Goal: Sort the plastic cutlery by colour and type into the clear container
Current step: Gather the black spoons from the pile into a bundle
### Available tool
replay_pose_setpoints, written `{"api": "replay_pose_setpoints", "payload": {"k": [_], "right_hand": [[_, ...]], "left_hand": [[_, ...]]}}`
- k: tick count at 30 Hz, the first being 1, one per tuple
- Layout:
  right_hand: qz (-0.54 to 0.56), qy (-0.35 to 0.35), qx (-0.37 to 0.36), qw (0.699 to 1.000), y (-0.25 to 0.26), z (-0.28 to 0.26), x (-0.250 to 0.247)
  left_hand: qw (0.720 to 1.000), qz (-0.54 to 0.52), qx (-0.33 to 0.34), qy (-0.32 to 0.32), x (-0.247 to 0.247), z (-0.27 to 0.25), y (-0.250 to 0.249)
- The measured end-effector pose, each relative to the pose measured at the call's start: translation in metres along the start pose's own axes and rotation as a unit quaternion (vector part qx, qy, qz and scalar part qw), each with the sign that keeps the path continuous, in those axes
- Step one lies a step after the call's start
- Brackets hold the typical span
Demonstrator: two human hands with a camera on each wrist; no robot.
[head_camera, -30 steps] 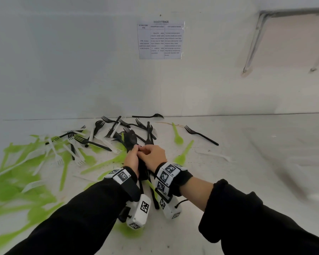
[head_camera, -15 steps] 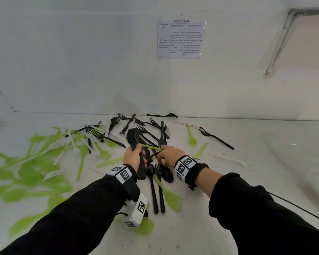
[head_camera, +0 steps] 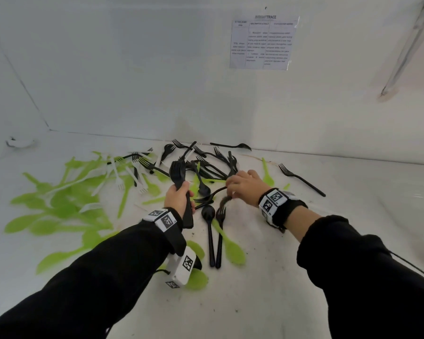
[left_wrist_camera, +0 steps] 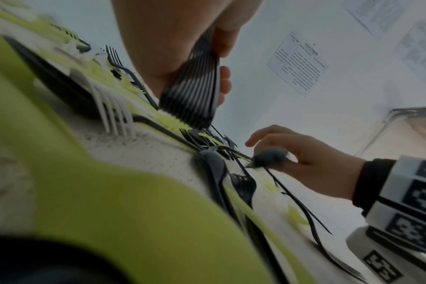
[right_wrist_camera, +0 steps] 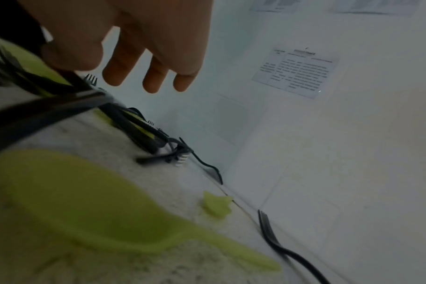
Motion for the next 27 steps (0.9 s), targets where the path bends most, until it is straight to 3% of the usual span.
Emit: {"api": "replay_pose_setpoints", "payload": {"k": [2, 5, 7, 12, 17, 22, 24, 25, 27], "right_hand": [[0.094, -0.016, 0.074, 0.993, -0.005, -0.003, -0.005], [0.317, -0.065, 0.204, 0.924, 0.001, -0.006, -0.012], [0.378, -0.039, 0.259, 0.888, 0.02, -0.007, -0.013], [0.33, 0.033, 0.292, 0.897, 0.071, 0.007, 0.001], [0.31, 0.004, 0.376, 0.873, 0.059, 0.013, -0.006], [0.349, -0.21, 0.386, 0.828, 0.046, 0.013, -0.043], [0.38, -0.254, 0.379, 0.805, 0.05, 0.015, -0.053], [0.398, -0.239, 0.378, 0.801, 0.056, 0.016, -0.054], [0.391, -0.119, 0.379, 0.83, 0.075, 0.014, -0.048]], "left_hand": [[1.0, -0.002, 0.002, -0.001, -0.001, -0.001, -0.002], [1.0, -0.012, 0.012, -0.003, -0.004, -0.001, -0.005], [1.0, -0.015, 0.013, -0.001, -0.006, -0.001, -0.007], [1.0, -0.01, 0.009, 0.015, -0.015, 0.002, -0.013], [0.999, -0.006, 0.005, 0.038, -0.031, 0.003, -0.021], [0.998, -0.008, -0.005, 0.054, -0.046, 0.008, -0.023], [0.998, -0.008, -0.008, 0.063, -0.049, 0.01, -0.024], [0.998, -0.007, -0.009, 0.068, -0.05, 0.011, -0.024], [0.997, -0.005, -0.012, 0.079, -0.053, 0.012, -0.025]]}}
Point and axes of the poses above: each hand's wrist, its own z-axis towards the middle knuckle, its own x-axis out of the palm, y = z × x, the point moved 2 cm from there along z, towards the middle knuckle, and after that the axes turned 5 degrees about x, right-handed, at the moved point
